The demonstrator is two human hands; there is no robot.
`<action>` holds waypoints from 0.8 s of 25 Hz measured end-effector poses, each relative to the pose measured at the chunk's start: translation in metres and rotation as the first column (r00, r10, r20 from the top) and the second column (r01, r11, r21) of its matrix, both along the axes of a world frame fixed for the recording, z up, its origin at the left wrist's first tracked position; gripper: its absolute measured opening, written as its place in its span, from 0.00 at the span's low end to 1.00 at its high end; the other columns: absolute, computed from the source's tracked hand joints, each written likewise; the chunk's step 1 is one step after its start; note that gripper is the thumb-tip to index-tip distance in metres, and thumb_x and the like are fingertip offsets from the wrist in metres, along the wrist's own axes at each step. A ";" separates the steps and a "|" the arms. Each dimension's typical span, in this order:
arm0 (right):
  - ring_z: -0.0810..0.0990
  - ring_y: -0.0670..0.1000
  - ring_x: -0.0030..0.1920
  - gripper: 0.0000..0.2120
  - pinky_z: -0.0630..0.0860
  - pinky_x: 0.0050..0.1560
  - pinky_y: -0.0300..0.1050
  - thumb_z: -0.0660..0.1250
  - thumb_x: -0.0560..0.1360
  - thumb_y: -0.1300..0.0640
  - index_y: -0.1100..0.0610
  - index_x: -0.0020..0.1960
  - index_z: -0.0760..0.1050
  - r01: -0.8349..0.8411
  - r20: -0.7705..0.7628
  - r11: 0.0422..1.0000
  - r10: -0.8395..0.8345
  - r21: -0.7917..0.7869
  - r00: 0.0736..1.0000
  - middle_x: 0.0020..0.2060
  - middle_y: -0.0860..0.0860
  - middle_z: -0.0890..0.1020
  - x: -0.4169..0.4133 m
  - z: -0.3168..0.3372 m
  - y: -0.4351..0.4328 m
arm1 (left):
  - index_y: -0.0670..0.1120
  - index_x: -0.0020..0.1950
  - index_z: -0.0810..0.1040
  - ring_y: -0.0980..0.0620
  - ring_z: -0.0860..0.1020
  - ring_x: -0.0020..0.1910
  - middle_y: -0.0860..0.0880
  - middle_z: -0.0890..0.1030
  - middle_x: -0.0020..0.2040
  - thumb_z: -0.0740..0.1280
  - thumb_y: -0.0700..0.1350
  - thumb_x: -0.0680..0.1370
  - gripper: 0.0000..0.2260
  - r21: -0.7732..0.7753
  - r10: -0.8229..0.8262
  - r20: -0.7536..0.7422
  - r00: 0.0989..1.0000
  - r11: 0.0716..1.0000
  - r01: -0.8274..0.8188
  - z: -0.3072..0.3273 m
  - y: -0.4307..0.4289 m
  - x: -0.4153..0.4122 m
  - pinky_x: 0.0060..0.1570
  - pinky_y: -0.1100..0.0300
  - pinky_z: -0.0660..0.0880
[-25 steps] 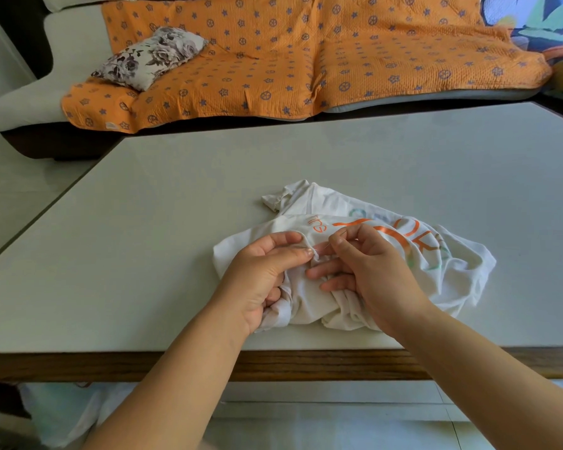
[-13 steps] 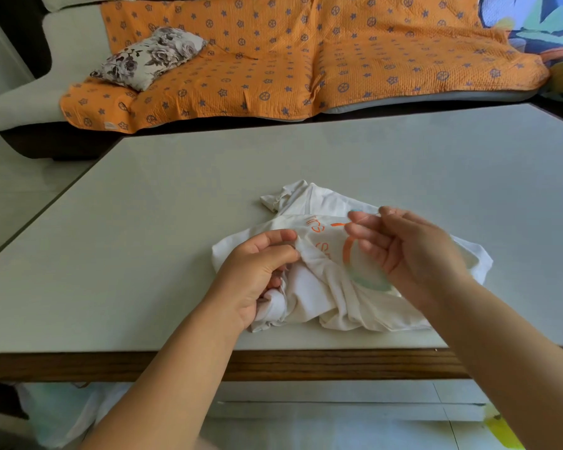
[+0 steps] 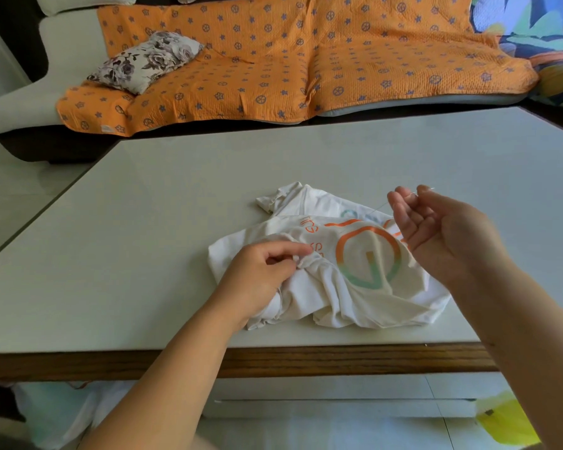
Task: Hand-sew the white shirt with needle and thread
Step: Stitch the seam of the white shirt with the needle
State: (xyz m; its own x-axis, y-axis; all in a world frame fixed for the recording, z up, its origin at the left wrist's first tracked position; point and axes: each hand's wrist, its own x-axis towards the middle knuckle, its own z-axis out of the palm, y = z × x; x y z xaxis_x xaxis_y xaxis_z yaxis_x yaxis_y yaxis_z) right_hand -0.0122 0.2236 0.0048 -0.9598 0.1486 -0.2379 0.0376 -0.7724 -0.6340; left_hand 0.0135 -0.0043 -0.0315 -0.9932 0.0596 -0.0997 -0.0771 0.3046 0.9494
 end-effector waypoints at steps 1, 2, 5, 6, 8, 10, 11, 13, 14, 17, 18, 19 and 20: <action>0.86 0.53 0.36 0.07 0.81 0.36 0.39 0.57 0.81 0.65 0.61 0.45 0.70 -0.015 -0.020 1.000 0.015 -0.002 1.000 0.31 0.57 0.84 0.002 0.003 0.000 | 0.60 0.44 0.85 0.56 0.80 0.44 0.55 0.83 0.50 0.66 0.36 0.78 0.18 -0.087 -0.037 -0.041 0.998 0.996 0.033 0.001 0.001 0.002 0.43 0.72 0.73; 0.86 0.53 0.37 0.07 0.81 0.37 0.40 0.57 0.81 0.65 0.61 0.45 0.70 -0.024 -0.036 1.000 0.024 -0.003 0.999 0.31 0.57 0.84 0.003 0.006 0.000 | 0.59 0.44 0.84 0.59 0.80 0.48 0.57 0.82 0.51 0.67 0.37 0.78 0.16 -0.139 -0.057 -0.069 0.996 0.989 0.047 0.002 0.002 0.003 0.45 0.75 0.71; 0.86 0.55 0.39 0.07 0.82 0.38 0.41 0.57 0.81 0.66 0.62 0.45 0.70 -0.015 -0.060 1.000 0.014 -0.014 0.998 0.33 0.58 0.84 0.004 0.010 -0.002 | 0.57 0.42 0.84 0.65 0.80 0.46 0.61 0.84 0.45 0.71 0.42 0.76 0.10 -0.135 -0.060 -0.075 0.995 0.990 0.049 0.004 0.000 0.005 0.45 0.77 0.72; 0.86 0.56 0.39 0.07 0.82 0.38 0.42 0.57 0.81 0.66 0.62 0.45 0.70 -0.008 -0.062 1.000 0.006 -0.018 0.998 0.33 0.59 0.84 0.003 0.009 -0.002 | 0.57 0.41 0.84 0.66 0.80 0.45 0.61 0.84 0.44 0.72 0.44 0.76 0.08 -0.116 -0.058 -0.065 0.996 0.992 0.050 0.004 -0.001 0.005 0.44 0.76 0.72; 0.86 0.57 0.38 0.07 0.82 0.37 0.43 0.57 0.81 0.66 0.63 0.46 0.70 0.004 -0.044 1.000 -0.004 -0.004 0.999 0.36 0.61 0.84 -0.001 0.005 -0.005 | 0.57 0.41 0.84 0.66 0.81 0.44 0.61 0.85 0.42 0.72 0.46 0.76 0.07 -0.102 -0.046 -0.064 0.997 0.994 0.040 0.002 -0.002 0.006 0.43 0.76 0.73; 0.86 0.57 0.37 0.05 0.82 0.35 0.43 0.58 0.81 0.66 0.64 0.48 0.70 0.010 0.008 0.998 -0.011 0.060 1.000 0.40 0.63 0.82 -0.005 -0.001 -0.007 | 0.55 0.42 0.84 0.65 0.79 0.42 0.56 0.84 0.42 0.72 0.46 0.76 0.05 -0.120 0.006 -0.103 0.995 0.993 -0.019 -0.002 -0.002 0.005 0.42 0.75 0.72; 0.86 0.57 0.36 0.04 0.82 0.34 0.43 0.58 0.81 0.66 0.64 0.50 0.70 0.001 0.044 0.993 -0.006 0.118 0.999 0.41 0.63 0.81 -0.007 -0.004 -0.008 | 0.53 0.42 0.84 0.66 0.78 0.40 0.55 0.82 0.43 0.72 0.46 0.76 0.03 -0.139 0.046 -0.148 0.988 0.988 -0.067 -0.003 -0.002 0.005 0.42 0.76 0.71; 0.86 0.55 0.33 0.04 0.82 0.33 0.42 0.59 0.81 0.65 0.65 0.53 0.72 -0.059 0.117 0.961 0.028 0.270 0.993 0.41 0.63 0.81 -0.008 -0.009 -0.009 | 0.52 0.43 0.83 0.68 0.74 0.39 0.54 0.76 0.47 0.72 0.44 0.76 0.03 -0.159 0.122 -0.259 0.958 0.973 -0.166 -0.004 -0.003 0.004 0.42 0.77 0.69; 0.86 0.55 0.34 0.05 0.82 0.32 0.41 0.59 0.81 0.64 0.65 0.55 0.72 -0.100 0.149 0.933 0.051 0.346 0.988 0.42 0.63 0.81 -0.008 -0.012 -0.009 | 0.52 0.43 0.82 0.69 0.74 0.39 0.55 0.74 0.48 0.72 0.43 0.77 0.04 -0.155 0.139 -0.307 0.941 0.969 -0.193 -0.003 -0.003 0.004 0.42 0.77 0.69; 0.85 0.57 0.40 0.07 0.83 0.41 0.45 0.60 0.80 0.64 0.65 0.55 0.74 -0.158 0.226 0.840 0.044 0.519 0.973 0.48 0.62 0.81 -0.003 -0.019 -0.009 | 0.52 0.43 0.82 0.63 0.76 0.39 0.59 0.76 0.55 0.72 0.42 0.76 0.05 -0.145 0.094 -0.424 0.901 0.975 -0.170 0.002 -0.005 0.010 0.43 0.75 0.69; 0.85 0.57 0.40 0.08 0.83 0.43 0.46 0.60 0.80 0.65 0.66 0.56 0.75 -0.154 0.238 0.820 0.023 0.551 0.971 0.47 0.60 0.80 -0.001 -0.020 -0.009 | 0.51 0.43 0.83 0.60 0.76 0.39 0.60 0.78 0.56 0.72 0.42 0.76 0.05 -0.145 0.066 -0.453 0.889 0.978 -0.146 0.003 -0.005 0.011 0.42 0.74 0.70; 0.85 0.56 0.38 0.10 0.83 0.44 0.46 0.59 0.79 0.65 0.67 0.57 0.75 -0.146 0.245 0.806 0.001 0.574 0.970 0.45 0.59 0.79 0.002 -0.019 -0.008 | 0.50 0.44 0.84 0.58 0.77 0.39 0.59 0.80 0.54 0.71 0.42 0.76 0.04 -0.131 0.039 -0.463 0.885 0.985 -0.112 0.005 -0.005 0.014 0.43 0.73 0.71; 0.85 0.55 0.36 0.11 0.82 0.44 0.46 0.57 0.79 0.66 0.69 0.57 0.74 -0.134 0.244 0.798 -0.017 0.588 0.970 0.42 0.58 0.78 0.004 -0.019 -0.007 | 0.50 0.44 0.84 0.57 0.78 0.39 0.58 0.83 0.50 0.71 0.41 0.77 0.04 -0.092 0.022 -0.437 0.899 0.993 -0.069 0.007 -0.004 0.016 0.43 0.71 0.71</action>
